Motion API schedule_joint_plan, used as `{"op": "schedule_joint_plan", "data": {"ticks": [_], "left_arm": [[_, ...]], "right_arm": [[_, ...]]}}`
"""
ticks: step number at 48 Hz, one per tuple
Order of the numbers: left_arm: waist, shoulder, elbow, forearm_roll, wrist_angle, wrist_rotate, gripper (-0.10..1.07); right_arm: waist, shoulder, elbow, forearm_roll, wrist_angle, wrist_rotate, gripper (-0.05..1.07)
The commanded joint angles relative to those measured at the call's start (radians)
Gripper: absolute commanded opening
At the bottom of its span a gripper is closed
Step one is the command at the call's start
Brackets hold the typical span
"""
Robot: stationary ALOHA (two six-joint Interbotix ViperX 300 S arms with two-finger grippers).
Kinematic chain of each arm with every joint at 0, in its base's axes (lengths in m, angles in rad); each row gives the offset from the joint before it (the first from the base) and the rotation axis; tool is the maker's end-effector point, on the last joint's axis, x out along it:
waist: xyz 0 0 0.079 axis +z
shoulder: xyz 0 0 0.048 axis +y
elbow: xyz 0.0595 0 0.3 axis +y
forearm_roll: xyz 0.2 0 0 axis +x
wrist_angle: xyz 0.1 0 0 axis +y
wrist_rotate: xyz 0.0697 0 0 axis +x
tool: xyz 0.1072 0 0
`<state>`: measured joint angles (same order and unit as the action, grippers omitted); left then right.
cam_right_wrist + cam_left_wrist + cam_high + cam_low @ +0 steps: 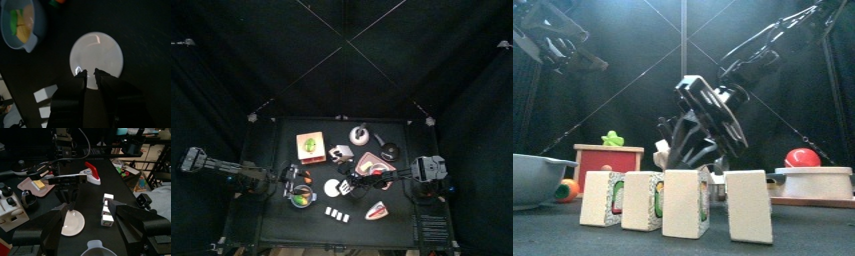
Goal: Move small plate down
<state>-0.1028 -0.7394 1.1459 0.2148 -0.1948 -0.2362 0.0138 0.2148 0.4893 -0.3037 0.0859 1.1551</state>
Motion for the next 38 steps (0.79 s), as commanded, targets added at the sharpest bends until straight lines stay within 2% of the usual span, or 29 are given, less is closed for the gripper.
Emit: {"op": "schedule_joint_plan", "data": {"ticks": [1, 16, 30, 38], "left_arm": [[0.0, 0.003, -0.011, -0.002, -0.005, -0.002, 0.98], [0.0, 0.003, -0.009, 0.0, -0.005, 0.0, 0.98], [0.0, 0.002, -0.006, -0.002, -0.005, 0.0, 0.98], [0.0, 0.002, -0.006, -0.002, -0.005, 0.0, 0.98]], "right_arm": [[0.0, 0.008, -0.06, -0.031, -0.005, 0.005, 0.64], [-0.005, 0.104, -0.206, -0.091, 0.032, 0.005, 0.62], [-0.003, 0.183, -0.347, -0.152, 0.189, 0.002, 0.62], [-0.005, 0.209, -0.379, -0.181, 0.236, 0.003, 0.62]]}}
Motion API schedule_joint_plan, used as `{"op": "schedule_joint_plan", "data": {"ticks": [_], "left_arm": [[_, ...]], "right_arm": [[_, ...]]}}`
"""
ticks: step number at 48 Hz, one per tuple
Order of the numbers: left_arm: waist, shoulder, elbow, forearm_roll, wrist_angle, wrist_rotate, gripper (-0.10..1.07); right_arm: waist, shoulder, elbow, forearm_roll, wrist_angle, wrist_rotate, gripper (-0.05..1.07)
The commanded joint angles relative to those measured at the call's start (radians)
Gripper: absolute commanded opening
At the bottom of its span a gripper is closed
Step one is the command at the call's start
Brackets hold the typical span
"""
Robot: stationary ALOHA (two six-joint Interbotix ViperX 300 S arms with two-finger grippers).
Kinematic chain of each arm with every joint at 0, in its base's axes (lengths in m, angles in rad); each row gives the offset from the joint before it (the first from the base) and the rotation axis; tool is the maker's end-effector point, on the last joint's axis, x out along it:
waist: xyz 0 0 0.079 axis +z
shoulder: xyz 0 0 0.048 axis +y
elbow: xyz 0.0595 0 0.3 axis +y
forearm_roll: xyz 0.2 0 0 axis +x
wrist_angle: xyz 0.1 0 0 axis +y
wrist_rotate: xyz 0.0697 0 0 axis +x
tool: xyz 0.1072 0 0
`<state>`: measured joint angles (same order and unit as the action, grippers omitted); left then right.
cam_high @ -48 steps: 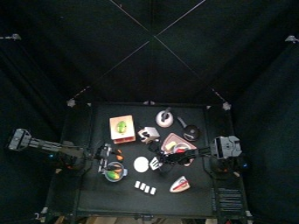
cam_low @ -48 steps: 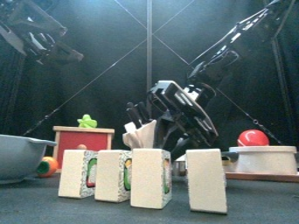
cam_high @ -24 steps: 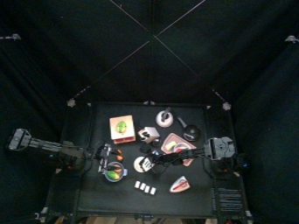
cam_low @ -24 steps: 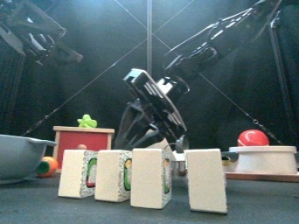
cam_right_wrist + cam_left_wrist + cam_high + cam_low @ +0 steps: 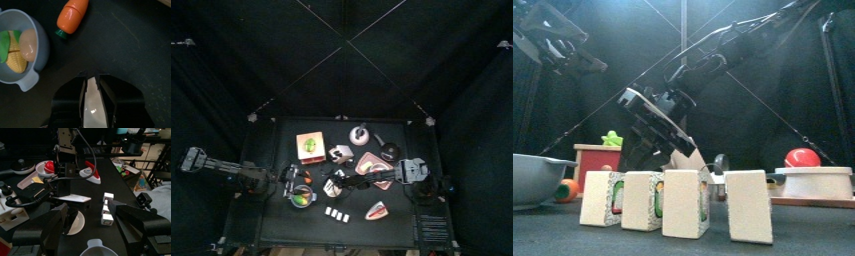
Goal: Move small plate down
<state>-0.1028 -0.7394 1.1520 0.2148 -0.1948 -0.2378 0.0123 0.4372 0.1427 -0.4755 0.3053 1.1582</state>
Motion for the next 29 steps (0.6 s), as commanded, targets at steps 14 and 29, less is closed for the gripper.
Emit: {"op": "schedule_joint_plan", "data": {"ticks": [14, 29], "left_arm": [[0.0, 0.002, -0.012, 0.0, -0.005, 0.002, 0.98], [0.0, 0.002, -0.009, 0.002, -0.003, 0.002, 0.98]], "right_arm": [[-0.005, 0.011, -0.034, -0.006, 0.018, 0.0, 0.62], [0.003, 0.005, -0.009, 0.003, 0.034, -0.002, 0.62]]}}
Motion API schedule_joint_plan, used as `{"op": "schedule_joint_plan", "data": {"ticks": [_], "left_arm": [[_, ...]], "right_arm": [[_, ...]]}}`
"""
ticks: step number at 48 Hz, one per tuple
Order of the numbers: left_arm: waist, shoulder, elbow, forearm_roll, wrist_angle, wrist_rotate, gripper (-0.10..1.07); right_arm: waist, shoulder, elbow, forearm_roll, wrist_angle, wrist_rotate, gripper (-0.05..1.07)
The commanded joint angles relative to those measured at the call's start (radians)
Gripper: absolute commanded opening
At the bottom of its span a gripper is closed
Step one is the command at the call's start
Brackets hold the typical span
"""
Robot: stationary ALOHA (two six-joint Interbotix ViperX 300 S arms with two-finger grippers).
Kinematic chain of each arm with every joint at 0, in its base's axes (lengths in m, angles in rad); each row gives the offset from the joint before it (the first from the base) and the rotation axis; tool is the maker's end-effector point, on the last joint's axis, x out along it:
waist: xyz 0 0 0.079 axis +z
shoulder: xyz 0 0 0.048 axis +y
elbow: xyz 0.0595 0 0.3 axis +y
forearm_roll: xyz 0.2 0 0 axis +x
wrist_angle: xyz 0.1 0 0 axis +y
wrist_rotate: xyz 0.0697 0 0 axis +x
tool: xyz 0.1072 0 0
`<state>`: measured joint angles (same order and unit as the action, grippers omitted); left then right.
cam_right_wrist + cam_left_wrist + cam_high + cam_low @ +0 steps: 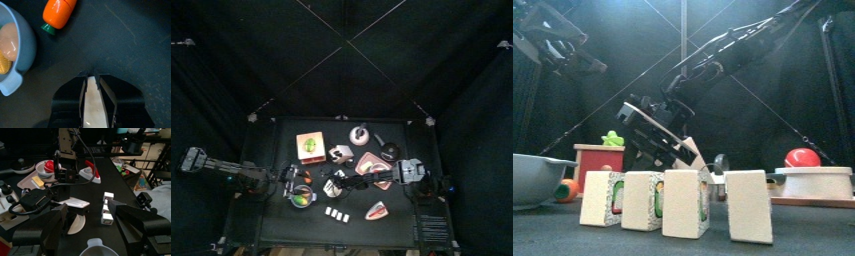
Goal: Move small plate down
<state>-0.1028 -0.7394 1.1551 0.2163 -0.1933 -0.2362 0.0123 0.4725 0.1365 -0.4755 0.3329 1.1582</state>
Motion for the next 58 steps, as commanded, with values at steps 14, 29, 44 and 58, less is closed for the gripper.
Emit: {"op": "schedule_joint_plan", "data": {"ticks": [14, 29, 44, 58], "left_arm": [[0.0, 0.002, -0.012, -0.003, -0.005, 0.0, 0.98], [-0.002, 0.002, -0.011, -0.002, -0.005, 0.0, 0.98], [0.0, 0.002, -0.012, -0.002, -0.005, 0.0, 0.98], [-0.002, 0.002, -0.009, -0.002, -0.005, 0.0, 0.98]], "right_arm": [[0.018, -0.064, 0.037, 0.009, 0.048, 0.0, 0.62], [0.028, -0.121, 0.087, 0.012, 0.067, 0.003, 0.62], [0.061, -0.181, 0.098, 0.012, 0.067, 0.003, 0.62], [0.089, -0.204, 0.117, 0.028, 0.006, 0.003, 0.62]]}}
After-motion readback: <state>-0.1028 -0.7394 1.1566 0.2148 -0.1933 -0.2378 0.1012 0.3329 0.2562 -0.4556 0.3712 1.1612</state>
